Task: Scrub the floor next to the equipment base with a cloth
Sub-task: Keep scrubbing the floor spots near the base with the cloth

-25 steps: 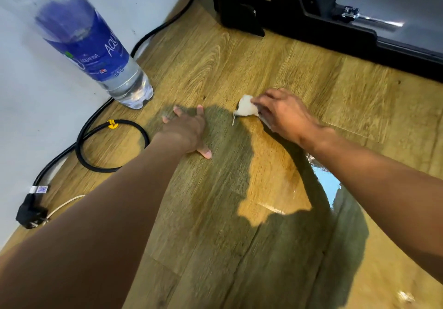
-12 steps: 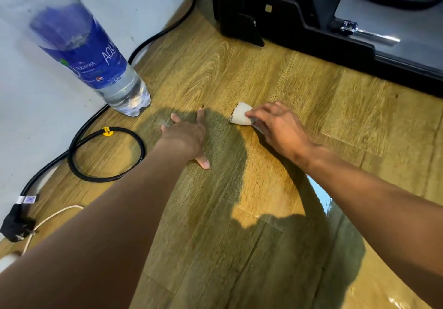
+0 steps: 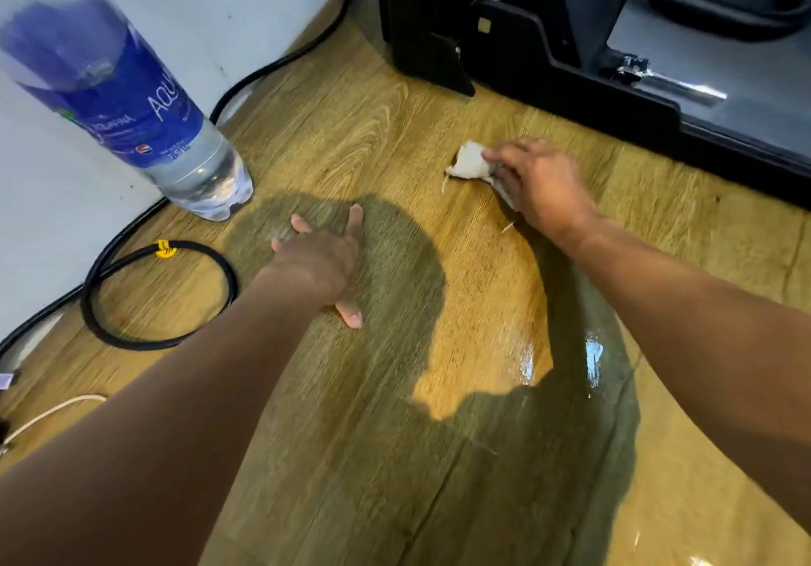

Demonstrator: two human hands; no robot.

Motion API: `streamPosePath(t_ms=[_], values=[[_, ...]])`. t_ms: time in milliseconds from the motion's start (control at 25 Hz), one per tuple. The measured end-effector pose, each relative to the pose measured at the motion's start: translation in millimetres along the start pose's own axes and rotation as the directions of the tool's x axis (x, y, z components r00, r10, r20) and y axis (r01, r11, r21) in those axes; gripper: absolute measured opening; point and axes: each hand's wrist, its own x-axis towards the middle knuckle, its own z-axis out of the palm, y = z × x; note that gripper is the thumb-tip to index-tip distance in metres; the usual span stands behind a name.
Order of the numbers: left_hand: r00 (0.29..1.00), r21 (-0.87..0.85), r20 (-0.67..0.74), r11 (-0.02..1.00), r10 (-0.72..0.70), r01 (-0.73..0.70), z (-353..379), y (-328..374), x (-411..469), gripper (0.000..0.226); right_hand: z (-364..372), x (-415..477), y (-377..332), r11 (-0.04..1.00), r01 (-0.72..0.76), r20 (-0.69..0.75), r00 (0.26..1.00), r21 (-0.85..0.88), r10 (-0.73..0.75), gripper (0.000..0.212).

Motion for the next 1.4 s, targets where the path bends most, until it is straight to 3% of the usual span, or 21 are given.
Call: streamPosePath(t_ms=[120,160,280,320,480,560,680,800,880,1040,1240,1400], values=[[1.000,-0.017,0.011,1.000,-0.004,0.005,-1.9,-1.5,-0.5,0.143,-4.8,33.0,23.1,0.981,-0.195,-0.122,0.974,-0.022,0.191,0.026],[1.000,-0.017,0.016,1.000,-0.001,0.001,-1.3,-2.5,-0.7,0.143,-1.6,28.2,23.2,0.982,-0.184,-0.120,0.977,-0.041,0.179,0.026],[1.000,-0.014,0.013,1.000,0.012,-0.012,-2.3,-3.1,1.3,0.144,-1.7,-2.1,27.0,0.997,0.059,-0.038,0.997,-0.041,-0.061,0.027],[1.000,-0.023,0.018,1.000,0.009,-0.008,-1.0,-3.4,1.5,0.145,-8.2,-1.0,36.6,0.997,0.067,-0.031,0.997,-0.046,-0.068,0.027],[1.000,-0.015,0.005,1.000,-0.002,0.002,-1.7,-2.5,4.3,0.146,-20.2,12.8,62.8,0.971,-0.237,-0.179,0.957,-0.023,0.229,0.028],[1.000,-0.021,0.005,1.000,-0.004,0.004,-0.8,-3.6,5.5,0.146,-11.7,-3.6,45.7,0.986,-0.164,-0.180,0.971,-0.020,0.157,0.026],[1.000,-0.019,-0.009,1.000,-0.009,0.009,1.1,-4.8,8.5,0.147,-15.8,-12.9,47.3,0.997,0.010,-0.073,0.997,-0.070,-0.015,0.026],[1.000,-0.023,-0.016,1.000,0.003,-0.004,3.1,-7.2,10.1,0.148,-29.9,8.9,62.7,0.976,-0.183,-0.097,0.980,-0.119,0.172,0.028],[1.000,-0.022,-0.022,1.000,0.007,-0.007,2.9,-9.0,9.6,0.148,-22.8,-1.8,44.6,0.969,-0.222,-0.118,0.971,-0.104,0.210,0.026],[1.000,-0.038,-0.023,0.999,-0.013,0.012,3.8,-9.7,9.9,0.147,-14.3,-52.9,10.8,0.998,0.040,0.066,0.997,-0.049,-0.037,0.024],[0.999,-0.050,-0.051,0.999,-0.011,0.009,5.0,-11.5,8.6,0.148,-29.2,-29.1,14.6,0.975,-0.213,0.001,0.977,-0.066,0.214,0.025],[0.998,-0.032,-0.066,0.999,0.002,-0.004,6.6,-11.3,5.2,0.145,-8.8,-99.5,-38.3,0.993,0.116,0.150,0.982,0.016,-0.117,0.020]])
